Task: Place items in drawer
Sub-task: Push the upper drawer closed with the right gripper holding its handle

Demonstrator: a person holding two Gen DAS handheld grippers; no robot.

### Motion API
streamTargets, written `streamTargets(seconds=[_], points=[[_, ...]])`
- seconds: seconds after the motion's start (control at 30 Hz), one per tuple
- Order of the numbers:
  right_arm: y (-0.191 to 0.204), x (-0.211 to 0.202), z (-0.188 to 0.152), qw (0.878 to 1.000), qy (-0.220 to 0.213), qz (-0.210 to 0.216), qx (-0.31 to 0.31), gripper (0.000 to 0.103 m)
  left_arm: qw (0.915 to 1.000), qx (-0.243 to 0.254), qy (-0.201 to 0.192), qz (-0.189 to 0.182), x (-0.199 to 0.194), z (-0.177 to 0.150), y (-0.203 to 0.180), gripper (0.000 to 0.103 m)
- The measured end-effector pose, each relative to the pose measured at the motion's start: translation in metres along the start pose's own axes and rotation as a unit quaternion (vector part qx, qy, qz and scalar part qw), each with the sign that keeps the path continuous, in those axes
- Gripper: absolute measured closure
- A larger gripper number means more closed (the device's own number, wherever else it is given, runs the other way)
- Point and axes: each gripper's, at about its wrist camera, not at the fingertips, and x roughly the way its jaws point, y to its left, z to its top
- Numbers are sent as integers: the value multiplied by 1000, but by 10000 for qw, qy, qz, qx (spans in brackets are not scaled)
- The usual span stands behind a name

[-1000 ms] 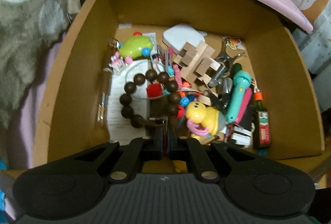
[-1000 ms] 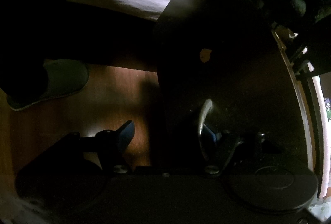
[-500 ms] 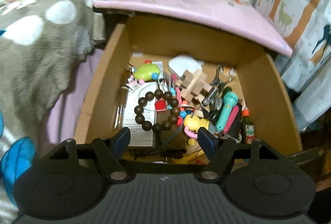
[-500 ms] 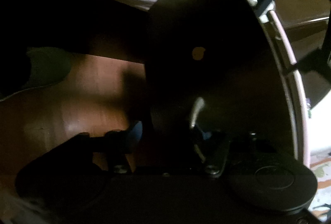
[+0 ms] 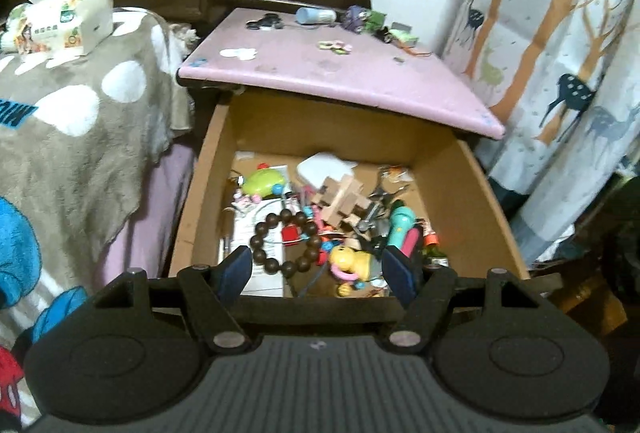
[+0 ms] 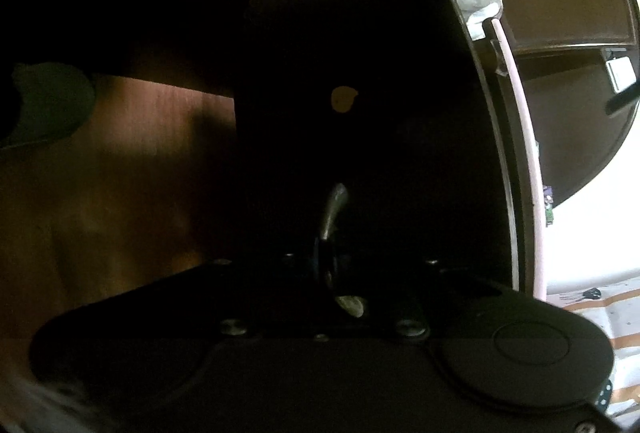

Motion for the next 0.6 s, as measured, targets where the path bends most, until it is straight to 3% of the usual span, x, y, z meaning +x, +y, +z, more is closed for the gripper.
streamTargets(seconds=[0.27,0.6], points=[[0,0,7,9994,223,-252,1,102,9993,88,-155,-315,-10,1,7,32],[-7,-3,6,9986,214,-382,291,103,9981,-210,-137,-566,-9,4,33,32]])
